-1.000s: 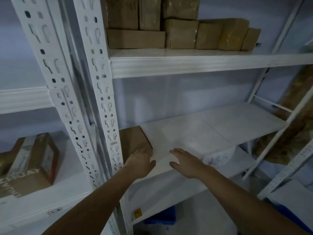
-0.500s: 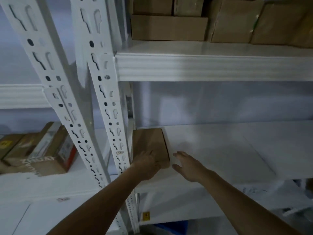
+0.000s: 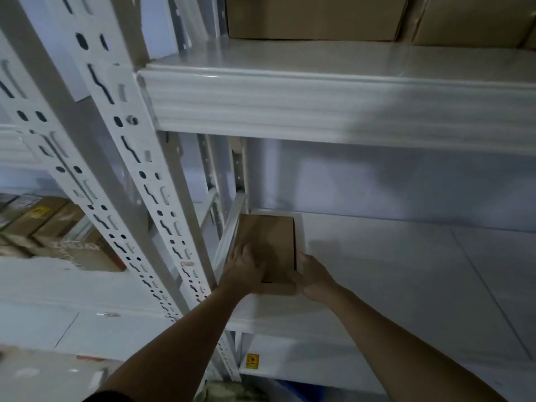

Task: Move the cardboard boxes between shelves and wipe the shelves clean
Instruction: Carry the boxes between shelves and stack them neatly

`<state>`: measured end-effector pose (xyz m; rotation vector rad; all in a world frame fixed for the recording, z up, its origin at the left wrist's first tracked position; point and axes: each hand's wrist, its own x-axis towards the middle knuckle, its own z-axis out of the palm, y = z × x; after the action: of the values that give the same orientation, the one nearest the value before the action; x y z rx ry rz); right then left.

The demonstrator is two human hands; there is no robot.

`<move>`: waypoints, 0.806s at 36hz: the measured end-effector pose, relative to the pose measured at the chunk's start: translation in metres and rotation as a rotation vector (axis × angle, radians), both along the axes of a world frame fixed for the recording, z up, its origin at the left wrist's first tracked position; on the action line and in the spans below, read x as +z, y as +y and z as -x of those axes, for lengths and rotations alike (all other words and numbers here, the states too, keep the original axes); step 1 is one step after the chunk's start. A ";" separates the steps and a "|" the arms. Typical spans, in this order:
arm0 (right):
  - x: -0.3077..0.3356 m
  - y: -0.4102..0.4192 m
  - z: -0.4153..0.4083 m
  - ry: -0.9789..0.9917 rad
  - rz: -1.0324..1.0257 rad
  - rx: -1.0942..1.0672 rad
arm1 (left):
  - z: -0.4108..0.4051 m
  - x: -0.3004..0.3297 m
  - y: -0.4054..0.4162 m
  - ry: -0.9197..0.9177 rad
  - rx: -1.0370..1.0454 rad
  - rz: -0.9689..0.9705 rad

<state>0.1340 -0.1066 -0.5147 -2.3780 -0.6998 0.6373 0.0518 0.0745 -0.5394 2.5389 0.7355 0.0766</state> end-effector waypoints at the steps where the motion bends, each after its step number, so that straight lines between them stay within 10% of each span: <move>1: -0.022 0.002 -0.014 0.021 -0.005 0.006 | -0.002 -0.003 -0.001 -0.016 0.031 0.011; 29: -0.046 -0.019 -0.009 0.365 -0.462 -0.524 | -0.032 -0.009 -0.018 0.088 0.240 0.343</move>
<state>0.1435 -0.1257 -0.5604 -1.8321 -0.0403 0.5773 0.0838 0.0566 -0.5485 2.1325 0.9932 -0.0768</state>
